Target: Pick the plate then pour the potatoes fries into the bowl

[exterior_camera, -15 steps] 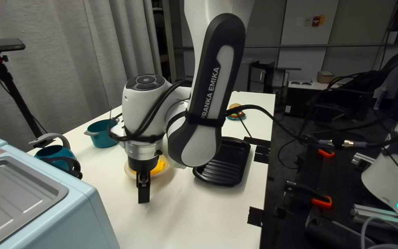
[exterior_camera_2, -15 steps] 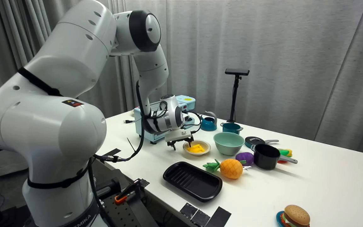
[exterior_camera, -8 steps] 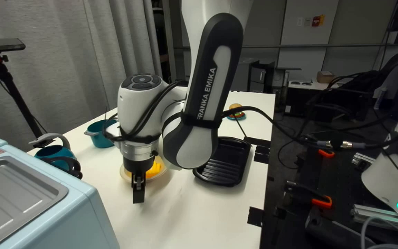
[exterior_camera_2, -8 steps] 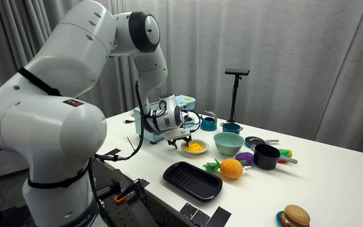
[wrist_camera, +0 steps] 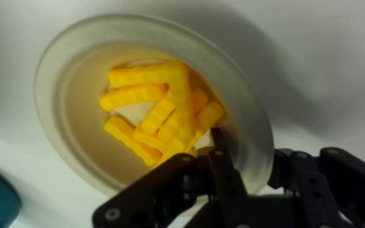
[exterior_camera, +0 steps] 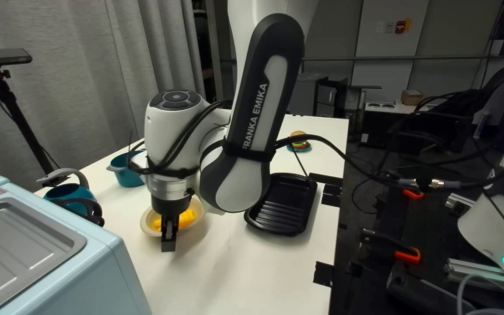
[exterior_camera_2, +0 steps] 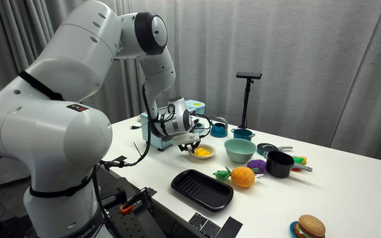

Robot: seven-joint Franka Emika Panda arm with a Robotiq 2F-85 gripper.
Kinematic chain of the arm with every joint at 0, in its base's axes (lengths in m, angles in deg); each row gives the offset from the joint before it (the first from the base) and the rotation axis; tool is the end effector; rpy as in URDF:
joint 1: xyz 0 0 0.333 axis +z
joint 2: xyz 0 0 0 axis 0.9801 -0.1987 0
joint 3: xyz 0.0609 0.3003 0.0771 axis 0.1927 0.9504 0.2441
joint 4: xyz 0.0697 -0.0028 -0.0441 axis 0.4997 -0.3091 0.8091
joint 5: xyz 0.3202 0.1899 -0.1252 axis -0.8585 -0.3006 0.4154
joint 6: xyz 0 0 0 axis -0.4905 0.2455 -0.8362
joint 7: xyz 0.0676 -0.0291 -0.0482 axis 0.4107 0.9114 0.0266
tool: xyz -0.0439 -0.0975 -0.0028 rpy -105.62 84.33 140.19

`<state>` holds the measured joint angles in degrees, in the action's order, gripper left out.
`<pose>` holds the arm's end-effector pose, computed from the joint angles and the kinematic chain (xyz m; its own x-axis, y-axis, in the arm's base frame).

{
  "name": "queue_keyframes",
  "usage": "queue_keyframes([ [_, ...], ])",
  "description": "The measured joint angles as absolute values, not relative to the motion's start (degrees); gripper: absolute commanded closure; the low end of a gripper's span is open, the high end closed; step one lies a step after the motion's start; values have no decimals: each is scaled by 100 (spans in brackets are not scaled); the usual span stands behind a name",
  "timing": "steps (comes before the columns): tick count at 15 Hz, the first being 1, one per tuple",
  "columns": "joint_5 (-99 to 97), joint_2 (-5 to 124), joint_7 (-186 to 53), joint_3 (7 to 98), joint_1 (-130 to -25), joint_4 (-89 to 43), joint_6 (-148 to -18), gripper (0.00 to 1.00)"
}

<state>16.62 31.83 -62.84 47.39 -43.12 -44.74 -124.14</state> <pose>0.5339 0.2967 0.1018 0.6046 0.7562 0.2503 0.7207 -0.6531 0.2324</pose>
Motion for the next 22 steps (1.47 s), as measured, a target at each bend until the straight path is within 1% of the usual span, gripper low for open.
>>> queue_keyframes([
  [1,1656,3191,-6304,4710,-4300,-4456,-12432,98],
  [3,1649,3219,-6333,4660,-4275,-4432,-12452,100],
  [6,1639,3259,-6378,4575,-4214,-4410,-12488,99],
  [11,1610,3279,-6422,4122,-3852,-4410,-13059,99],
  [15,1236,3308,-6415,3742,-3500,-4402,-13508,99],
  [22,466,3345,-6408,3521,-3384,-4167,-13573,99],
])
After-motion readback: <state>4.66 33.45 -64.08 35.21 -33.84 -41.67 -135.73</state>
